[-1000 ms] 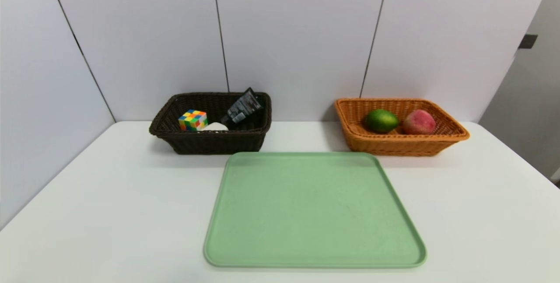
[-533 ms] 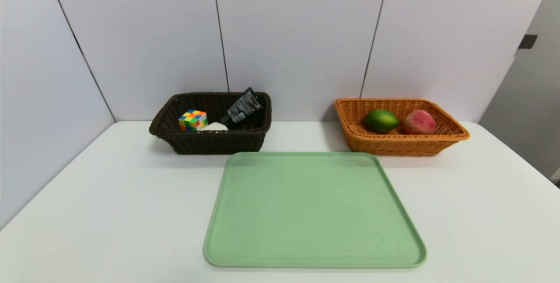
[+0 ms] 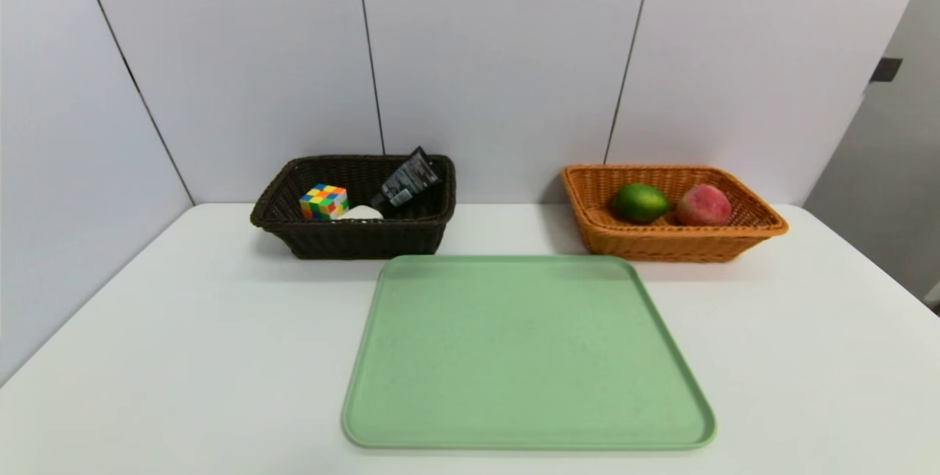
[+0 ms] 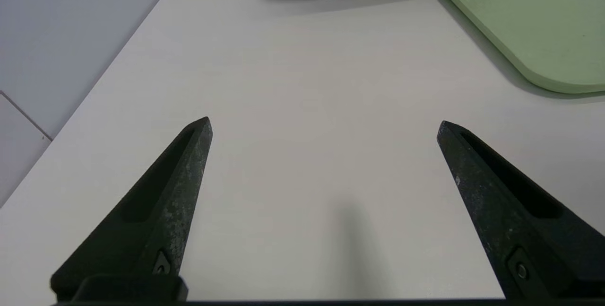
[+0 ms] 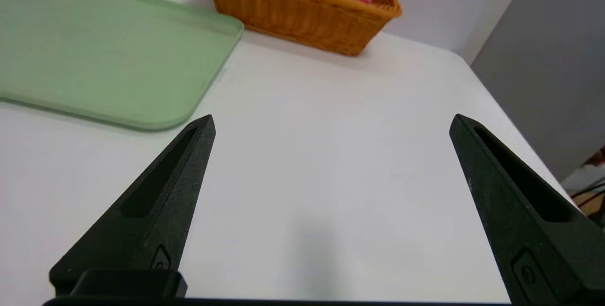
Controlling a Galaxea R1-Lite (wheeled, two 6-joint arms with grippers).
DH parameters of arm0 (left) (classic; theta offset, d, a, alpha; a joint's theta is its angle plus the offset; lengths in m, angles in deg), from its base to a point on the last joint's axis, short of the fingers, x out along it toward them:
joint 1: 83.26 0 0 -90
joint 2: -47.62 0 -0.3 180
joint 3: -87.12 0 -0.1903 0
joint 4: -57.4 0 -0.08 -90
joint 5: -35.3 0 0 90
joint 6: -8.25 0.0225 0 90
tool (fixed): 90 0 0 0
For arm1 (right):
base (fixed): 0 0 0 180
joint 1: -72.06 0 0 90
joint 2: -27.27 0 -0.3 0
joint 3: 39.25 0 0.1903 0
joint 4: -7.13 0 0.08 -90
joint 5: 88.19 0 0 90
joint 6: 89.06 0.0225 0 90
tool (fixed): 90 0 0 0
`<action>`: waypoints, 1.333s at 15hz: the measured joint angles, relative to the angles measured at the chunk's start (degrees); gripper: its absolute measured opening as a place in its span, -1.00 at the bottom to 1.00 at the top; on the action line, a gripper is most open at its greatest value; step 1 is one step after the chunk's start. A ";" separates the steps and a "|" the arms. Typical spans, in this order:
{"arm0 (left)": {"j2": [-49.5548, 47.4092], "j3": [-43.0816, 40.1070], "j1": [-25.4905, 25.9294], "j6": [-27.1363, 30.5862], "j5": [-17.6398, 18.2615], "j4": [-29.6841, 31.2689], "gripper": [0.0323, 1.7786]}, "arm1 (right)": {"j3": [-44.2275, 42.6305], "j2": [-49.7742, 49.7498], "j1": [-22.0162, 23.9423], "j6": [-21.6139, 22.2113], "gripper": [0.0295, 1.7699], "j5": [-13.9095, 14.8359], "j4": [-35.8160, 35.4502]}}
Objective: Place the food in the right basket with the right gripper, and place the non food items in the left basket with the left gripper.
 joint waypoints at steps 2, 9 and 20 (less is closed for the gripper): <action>0.00 0.00 -0.02 -0.02 0.02 0.04 0.90 | 0.00 0.00 0.00 -0.88 0.93 0.01 0.33; 0.00 0.00 0.00 -0.02 0.09 0.12 0.90 | 0.00 0.00 0.00 0.50 0.93 -0.05 0.60; -0.02 0.00 0.00 -4.08 -0.39 0.28 0.90 | 0.00 0.00 0.00 6.73 0.93 1.05 2.72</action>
